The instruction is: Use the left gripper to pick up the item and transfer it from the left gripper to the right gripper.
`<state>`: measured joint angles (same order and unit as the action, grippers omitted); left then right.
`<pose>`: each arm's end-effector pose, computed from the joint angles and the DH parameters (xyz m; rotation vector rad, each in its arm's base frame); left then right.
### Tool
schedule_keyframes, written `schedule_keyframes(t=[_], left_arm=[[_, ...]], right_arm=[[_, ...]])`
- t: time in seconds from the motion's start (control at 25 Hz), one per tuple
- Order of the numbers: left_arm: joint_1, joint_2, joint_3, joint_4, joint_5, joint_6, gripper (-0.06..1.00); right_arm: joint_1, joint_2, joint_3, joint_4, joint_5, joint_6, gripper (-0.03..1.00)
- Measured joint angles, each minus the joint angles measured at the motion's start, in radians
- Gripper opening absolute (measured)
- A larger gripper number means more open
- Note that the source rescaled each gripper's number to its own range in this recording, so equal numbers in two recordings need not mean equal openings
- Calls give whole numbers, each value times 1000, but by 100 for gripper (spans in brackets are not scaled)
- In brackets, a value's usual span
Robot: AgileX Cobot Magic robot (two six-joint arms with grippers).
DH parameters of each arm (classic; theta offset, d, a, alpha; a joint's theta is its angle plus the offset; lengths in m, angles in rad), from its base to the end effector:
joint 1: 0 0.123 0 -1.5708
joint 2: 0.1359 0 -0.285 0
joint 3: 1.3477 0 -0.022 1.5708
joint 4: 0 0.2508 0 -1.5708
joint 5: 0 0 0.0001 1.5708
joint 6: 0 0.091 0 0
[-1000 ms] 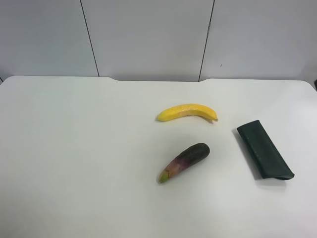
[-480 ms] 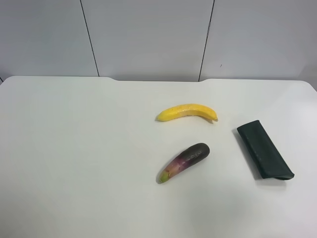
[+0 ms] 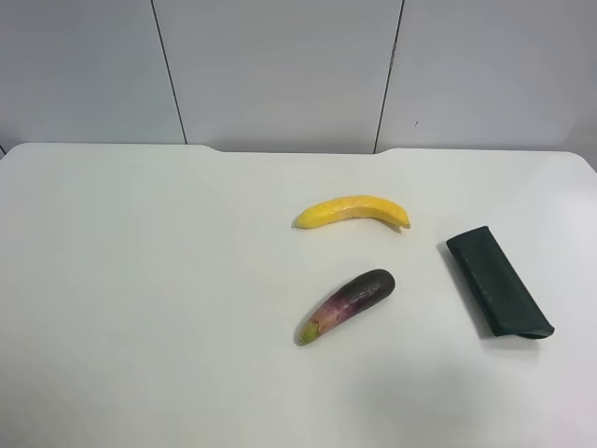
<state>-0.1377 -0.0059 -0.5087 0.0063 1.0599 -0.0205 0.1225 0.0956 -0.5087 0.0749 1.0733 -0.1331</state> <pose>-0.0066 0.0014 0.2797 0.1186 2.0266 -0.0923 0.0076 0.0070 0.2788 -0.2732 2.1249 0.0852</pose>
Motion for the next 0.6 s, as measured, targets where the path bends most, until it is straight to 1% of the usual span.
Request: schedule_keyframes(t=[0.36,0.6], left_arm=[[8,0,0,0,0,0,99],[115,0,0,0,0,0,99]], right_arm=[[0,0,0,0,-7,0,100],[0,-7,0,0,-7,0,100]])
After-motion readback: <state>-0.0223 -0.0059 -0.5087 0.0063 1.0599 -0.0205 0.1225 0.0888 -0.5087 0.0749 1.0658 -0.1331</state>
